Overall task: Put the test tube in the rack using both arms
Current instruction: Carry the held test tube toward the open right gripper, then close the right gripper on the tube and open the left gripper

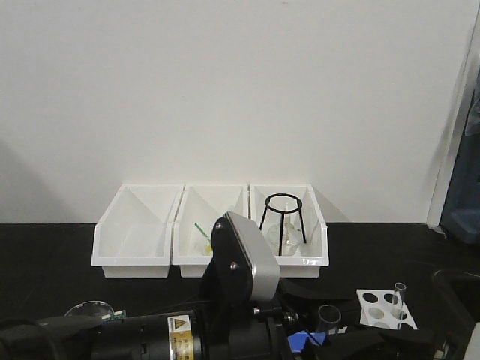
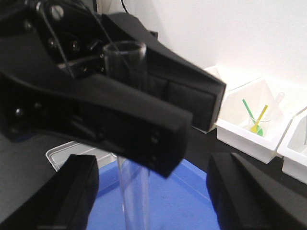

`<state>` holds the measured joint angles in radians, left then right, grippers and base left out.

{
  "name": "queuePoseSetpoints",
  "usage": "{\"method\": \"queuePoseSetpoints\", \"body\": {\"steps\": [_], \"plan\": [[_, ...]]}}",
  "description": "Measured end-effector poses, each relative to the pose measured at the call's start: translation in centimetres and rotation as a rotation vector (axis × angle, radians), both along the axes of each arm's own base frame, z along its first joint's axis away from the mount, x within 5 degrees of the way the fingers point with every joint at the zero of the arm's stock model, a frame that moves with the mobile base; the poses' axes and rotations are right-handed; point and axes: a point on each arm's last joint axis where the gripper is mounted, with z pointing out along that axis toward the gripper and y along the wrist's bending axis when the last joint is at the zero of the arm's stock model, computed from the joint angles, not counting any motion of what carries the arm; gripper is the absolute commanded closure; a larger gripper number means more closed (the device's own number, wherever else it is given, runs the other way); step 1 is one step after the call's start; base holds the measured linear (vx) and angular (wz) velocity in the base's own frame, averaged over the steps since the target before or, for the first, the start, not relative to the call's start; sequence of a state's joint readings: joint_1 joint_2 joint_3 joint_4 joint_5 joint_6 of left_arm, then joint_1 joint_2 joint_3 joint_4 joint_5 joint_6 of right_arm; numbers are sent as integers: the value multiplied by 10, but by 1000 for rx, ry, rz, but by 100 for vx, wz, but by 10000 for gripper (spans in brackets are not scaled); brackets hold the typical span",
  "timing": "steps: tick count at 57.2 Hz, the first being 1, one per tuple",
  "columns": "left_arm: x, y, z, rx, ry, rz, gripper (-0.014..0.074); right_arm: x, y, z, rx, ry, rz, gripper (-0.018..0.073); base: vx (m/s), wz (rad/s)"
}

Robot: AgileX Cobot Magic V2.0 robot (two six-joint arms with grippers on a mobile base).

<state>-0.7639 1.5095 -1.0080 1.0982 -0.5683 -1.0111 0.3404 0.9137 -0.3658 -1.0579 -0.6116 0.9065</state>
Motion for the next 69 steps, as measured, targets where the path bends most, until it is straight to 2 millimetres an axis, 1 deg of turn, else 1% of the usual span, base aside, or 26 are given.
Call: {"method": "queuePoseSetpoints", "body": {"steps": [13,22,29,44,50,53,58,62,69], "plan": [[-5,-6,-1,-2,9,-20,595,0,0,0,1,0,0,41,0,0],[-7,-7,-1,-16,19,-30,595,0,0,0,1,0,0,84,0,0],[-6,-9,-3,-22,26,-37,595,0,0,0,2,0,1,183,0,0],[-6,-9,-2,-29,29,-34,593,-2,2,1,2,-12,28,481,0,0],[-6,-9,-1,-29,28,-33,593,-2,2,1,2,-12,30,566,0,0],[-6,-9,-1,-29,28,-33,592,-2,2,1,2,-12,30,573,0,0],[-6,-9,-1,-29,28,-33,568,-2,2,1,2,-12,30,573,0,0],[-6,-9,-1,-29,28,-33,529,-2,2,1,2,-12,30,571,0,0],[-6,-9,-1,-29,28,-33,409,-2,2,1,2,-12,30,571,0,0]]}}
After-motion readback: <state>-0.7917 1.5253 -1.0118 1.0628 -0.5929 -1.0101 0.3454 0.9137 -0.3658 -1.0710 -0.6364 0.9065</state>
